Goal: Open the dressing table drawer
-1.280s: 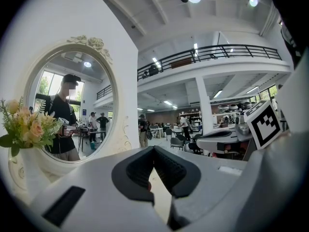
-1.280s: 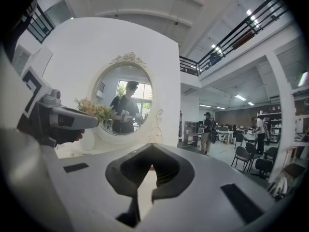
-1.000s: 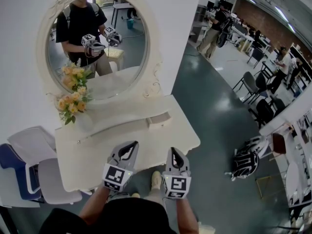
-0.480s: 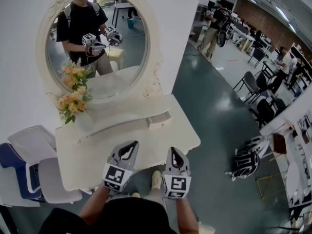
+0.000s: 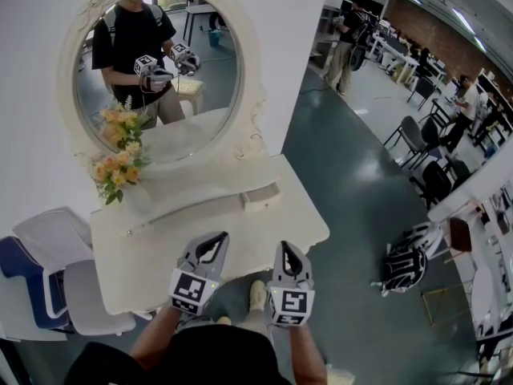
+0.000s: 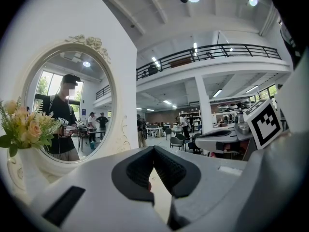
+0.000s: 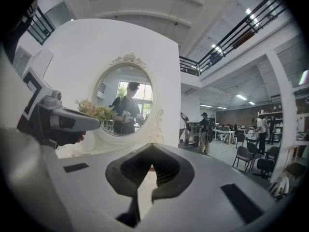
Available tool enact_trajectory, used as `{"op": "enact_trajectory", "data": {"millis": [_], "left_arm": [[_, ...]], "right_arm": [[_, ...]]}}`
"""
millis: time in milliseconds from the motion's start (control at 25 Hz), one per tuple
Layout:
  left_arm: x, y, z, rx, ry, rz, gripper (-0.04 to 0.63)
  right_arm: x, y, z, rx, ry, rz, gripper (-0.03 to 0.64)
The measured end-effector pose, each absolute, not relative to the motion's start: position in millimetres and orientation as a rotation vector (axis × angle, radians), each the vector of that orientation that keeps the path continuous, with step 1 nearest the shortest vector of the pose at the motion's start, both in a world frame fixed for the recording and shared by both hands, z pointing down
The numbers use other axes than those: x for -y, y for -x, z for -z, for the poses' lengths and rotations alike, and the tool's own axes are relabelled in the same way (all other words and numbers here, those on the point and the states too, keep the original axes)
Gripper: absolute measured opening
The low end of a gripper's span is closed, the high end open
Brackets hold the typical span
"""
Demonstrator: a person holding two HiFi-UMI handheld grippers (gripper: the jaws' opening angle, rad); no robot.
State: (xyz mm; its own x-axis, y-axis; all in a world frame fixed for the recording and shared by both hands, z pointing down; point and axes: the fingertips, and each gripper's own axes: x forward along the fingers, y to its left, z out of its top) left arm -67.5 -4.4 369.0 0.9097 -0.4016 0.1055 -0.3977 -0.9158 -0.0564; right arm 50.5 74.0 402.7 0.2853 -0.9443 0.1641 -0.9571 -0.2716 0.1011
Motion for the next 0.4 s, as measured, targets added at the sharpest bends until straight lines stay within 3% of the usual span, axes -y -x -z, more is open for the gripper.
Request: {"op": "enact_trajectory", "data": {"millis": [400], "left_arm": [[3.6, 66.8, -369.3, -0.625, 3.042, 0.195, 0.0]], "right_arm": [[-73.1, -48.6, -401.1, 1.781, -2.374, -0.11, -0.005]]}}
